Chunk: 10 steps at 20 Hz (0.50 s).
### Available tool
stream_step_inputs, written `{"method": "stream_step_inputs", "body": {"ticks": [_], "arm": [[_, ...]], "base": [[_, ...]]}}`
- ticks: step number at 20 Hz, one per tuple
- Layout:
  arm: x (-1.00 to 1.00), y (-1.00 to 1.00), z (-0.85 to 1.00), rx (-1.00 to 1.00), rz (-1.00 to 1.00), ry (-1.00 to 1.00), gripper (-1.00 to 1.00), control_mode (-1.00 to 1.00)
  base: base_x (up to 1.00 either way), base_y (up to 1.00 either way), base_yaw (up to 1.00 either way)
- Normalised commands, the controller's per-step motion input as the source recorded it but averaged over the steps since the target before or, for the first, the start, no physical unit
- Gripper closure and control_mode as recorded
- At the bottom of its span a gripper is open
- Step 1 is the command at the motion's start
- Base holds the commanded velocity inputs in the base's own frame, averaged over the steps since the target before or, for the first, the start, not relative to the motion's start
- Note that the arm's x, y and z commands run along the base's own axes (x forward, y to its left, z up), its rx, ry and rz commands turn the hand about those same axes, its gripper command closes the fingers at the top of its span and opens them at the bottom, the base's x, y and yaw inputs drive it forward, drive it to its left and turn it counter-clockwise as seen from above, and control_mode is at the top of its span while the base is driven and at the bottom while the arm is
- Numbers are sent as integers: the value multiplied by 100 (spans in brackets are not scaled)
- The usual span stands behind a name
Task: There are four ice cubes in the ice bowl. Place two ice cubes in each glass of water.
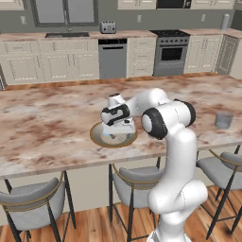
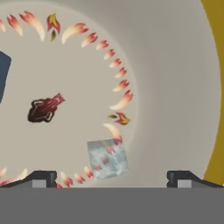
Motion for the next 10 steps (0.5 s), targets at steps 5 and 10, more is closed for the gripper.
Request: {"method": "stream_step_inputs", "body": {"ticks": [5,10], "arm": [[22,0,-18,-3,1,0,-100,-100],[26,0,-17,-3,3,0,-100,-100]], "base": [[0,0,0],[0,0,0]]}}
